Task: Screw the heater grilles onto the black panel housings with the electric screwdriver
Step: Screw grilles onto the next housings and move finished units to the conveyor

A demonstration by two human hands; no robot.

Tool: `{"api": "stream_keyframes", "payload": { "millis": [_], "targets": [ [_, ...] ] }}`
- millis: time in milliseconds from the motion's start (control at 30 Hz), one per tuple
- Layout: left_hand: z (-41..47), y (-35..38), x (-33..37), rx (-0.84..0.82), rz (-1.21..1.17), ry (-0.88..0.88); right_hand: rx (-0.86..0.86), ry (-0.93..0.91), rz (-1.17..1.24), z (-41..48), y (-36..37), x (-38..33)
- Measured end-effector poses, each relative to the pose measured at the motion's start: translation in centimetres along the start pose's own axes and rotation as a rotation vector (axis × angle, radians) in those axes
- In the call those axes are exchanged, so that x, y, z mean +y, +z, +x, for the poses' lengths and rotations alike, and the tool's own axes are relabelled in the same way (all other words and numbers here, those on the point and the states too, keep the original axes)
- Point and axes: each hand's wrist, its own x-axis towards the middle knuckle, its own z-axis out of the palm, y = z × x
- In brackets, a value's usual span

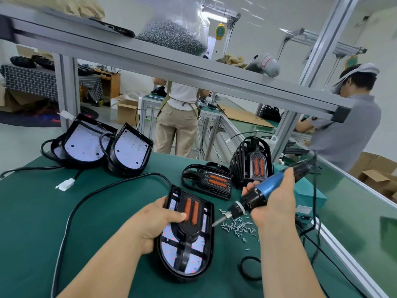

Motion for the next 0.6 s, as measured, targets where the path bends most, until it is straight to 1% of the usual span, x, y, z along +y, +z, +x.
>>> {"api": "stream_keyframes", "payload": {
  "millis": [100, 167, 300, 400, 433, 533, 567, 600],
  "targets": [
    [0.1, -0.7, 0.2, -0.008, 0.022, -0.021, 0.047, 0.122, -0.079, -0.4, -1.4, 0.5],
    [0.2, -1.2, 0.3, -0.004, 0.034, -0.026, 0.070, 0.163, -0.093, -0.8, -2.2, 1.5],
    [0.4, -2.3, 0.4, 0.033, 0.105, -0.013, 0.152, 0.140, -0.142, -1.0, -3.5, 3.0],
    [0.2, -2.3, 0.6, 0.119, 0.254, 0.070, 0.200, 0.162, -0.209, -0.8, -4.7, 3.3],
    [0.2, -2.4, 0.8, 0.203, 0.336, 0.118, 0.204, 0.180, -0.233, -0.6, -5.1, 3.5],
    [0.3, -4.3, 1.6, 0.589, 0.636, 0.241, 0.189, 0.219, -0.300, -0.7, -5.9, 3.9],
    [0.3, -5.3, 1.9, 0.708, 0.766, 0.225, 0.185, 0.207, -0.321, -0.9, -5.9, 4.0],
    [0.2, -6.5, 2.0, 0.804, 0.887, 0.170, 0.184, 0.187, -0.347, -1.0, -5.8, 4.0]
  ]
}}
